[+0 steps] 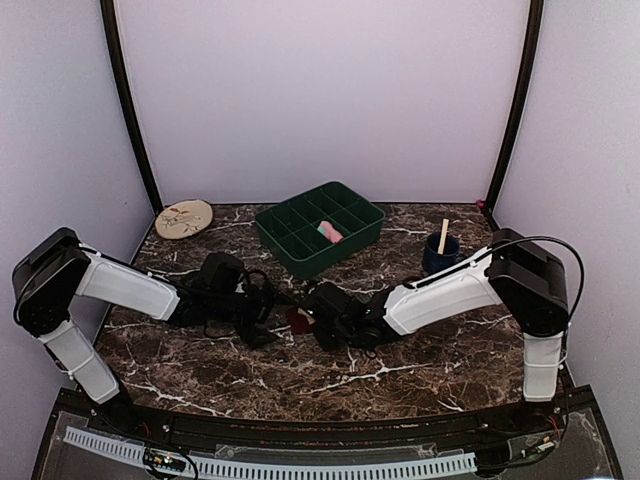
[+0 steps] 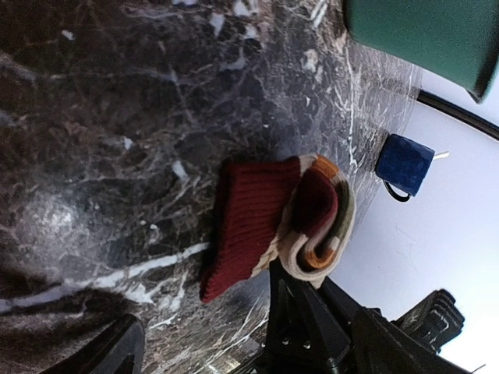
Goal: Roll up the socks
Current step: Roll the sock at the center of the board.
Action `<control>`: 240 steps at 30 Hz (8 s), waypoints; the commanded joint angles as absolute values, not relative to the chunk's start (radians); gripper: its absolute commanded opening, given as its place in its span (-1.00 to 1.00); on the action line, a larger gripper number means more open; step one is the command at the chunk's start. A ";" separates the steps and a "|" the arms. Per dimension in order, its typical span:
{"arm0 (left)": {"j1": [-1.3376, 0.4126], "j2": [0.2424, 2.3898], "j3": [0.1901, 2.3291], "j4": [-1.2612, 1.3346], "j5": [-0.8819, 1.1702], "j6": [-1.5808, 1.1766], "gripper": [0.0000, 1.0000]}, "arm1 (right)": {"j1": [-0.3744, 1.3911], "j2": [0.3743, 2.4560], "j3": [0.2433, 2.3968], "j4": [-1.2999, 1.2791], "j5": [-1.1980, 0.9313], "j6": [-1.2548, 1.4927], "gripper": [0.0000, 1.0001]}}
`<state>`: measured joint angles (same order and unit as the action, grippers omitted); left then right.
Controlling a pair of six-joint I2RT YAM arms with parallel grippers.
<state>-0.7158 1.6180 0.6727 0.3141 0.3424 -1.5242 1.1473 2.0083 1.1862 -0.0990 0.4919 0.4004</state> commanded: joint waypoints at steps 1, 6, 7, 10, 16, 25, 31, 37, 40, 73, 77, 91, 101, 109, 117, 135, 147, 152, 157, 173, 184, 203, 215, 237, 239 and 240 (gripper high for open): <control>-0.685 1.637 0.685 0.344 0.380 -1.622 0.93 | 1.156 1.981 1.117 -0.083 0.535 0.387 -1.00; -0.674 1.601 0.672 0.360 0.335 -1.574 0.98 | 1.160 1.940 1.060 -0.025 0.548 0.365 -1.00; -0.676 1.578 0.664 0.365 0.299 -1.546 0.98 | 1.160 1.931 1.048 -0.013 0.549 0.358 -1.00; -0.684 1.477 0.632 0.390 0.211 -1.446 0.98 | 1.158 1.912 1.025 0.004 0.560 0.345 -1.00; -0.677 1.510 0.406 0.964 0.202 -1.502 0.98 | 1.160 1.884 0.990 0.044 0.569 0.321 -1.00; -0.699 1.757 0.293 1.558 0.220 -1.590 0.98 | 1.158 1.899 1.002 0.046 0.561 0.281 -1.00; -0.762 1.358 0.709 0.268 0.022 -0.920 0.98 | 1.157 1.906 1.012 0.049 0.560 0.279 -1.00; -0.943 1.321 0.928 -0.071 -0.594 -0.425 0.98 | 1.152 1.927 1.037 0.045 0.569 0.270 -1.00; -0.880 1.303 0.843 -0.055 -0.534 -0.611 0.91 | 1.152 1.940 1.060 0.034 0.571 0.254 -1.00; -0.645 1.805 1.064 -0.018 0.560 -1.058 0.89 | 1.163 2.000 1.146 0.106 0.508 0.165 -1.00; -0.638 1.829 1.070 -0.008 0.590 -1.083 0.79 | 1.168 2.010 1.170 0.112 0.492 0.148 -1.00; -0.621 1.847 1.090 -0.008 0.598 -1.112 -0.18 | 1.173 2.034 1.218 0.111 0.459 0.136 -1.00; -0.621 1.867 1.136 -0.053 0.538 -1.045 -1.00 | 1.171 2.050 1.238 0.047 0.435 0.195 -1.00; -0.621 1.945 1.168 0.007 0.531 -0.941 -1.00 | 1.119 2.027 1.214 0.000 0.337 0.375 -0.79; -0.562 1.991 1.122 0.209 0.634 -0.894 -1.00 | 1.070 1.954 1.099 0.079 0.156 0.470 -0.37; -0.492 2.088 1.127 0.276 0.872 -0.829 -1.00 | 0.938 1.861 0.956 0.403 -0.070 0.610 -0.20; -0.460 2.094 1.078 0.342 0.936 -0.824 -1.00 | 0.874 2.029 1.074 0.507 -0.170 0.719 -0.14; -0.450 2.103 1.073 0.344 0.947 -0.813 -1.00 | 0.867 2.080 1.084 0.556 -0.195 0.772 -0.14; -0.442 2.118 1.067 0.369 0.962 -0.822 -1.00 | 0.867 2.119 1.093 0.579 -0.206 0.806 -0.16; -0.430 2.137 1.072 0.384 0.974 -0.859 -0.90 | 0.867 2.212 1.129 0.651 -0.239 0.923 -0.78; -0.400 1.968 1.019 0.282 0.810 -0.897 0.00 | 0.865 2.147 1.145 0.500 -0.201 0.859 -1.00; -0.410 1.741 0.882 0.183 0.713 -0.837 0.18 | 0.862 1.946 1.134 -0.051 -0.577 0.593 -1.00; -0.608 1.732 0.756 0.317 0.664 -0.940 0.08 | 0.862 1.963 1.134 -0.135 -0.661 0.528 -1.00; -0.660 1.652 0.830 -0.009 0.688 -0.819 0.18 | 0.856 1.993 1.179 -0.160 -0.657 0.511 -1.00; -0.656 1.635 0.834 -0.049 0.687 -0.800 0.22 | 0.854 1.992 1.177 -0.162 -0.659 0.508 -1.00; -0.654 1.627 0.833 -0.056 0.687 -0.797 0.26 | 0.852 1.992 1.177 -0.163 -0.661 0.506 -1.00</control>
<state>-0.6594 1.6939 0.8089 0.0734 0.6739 -0.8677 0.8635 1.9850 1.1603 -0.1619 -0.6407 0.5278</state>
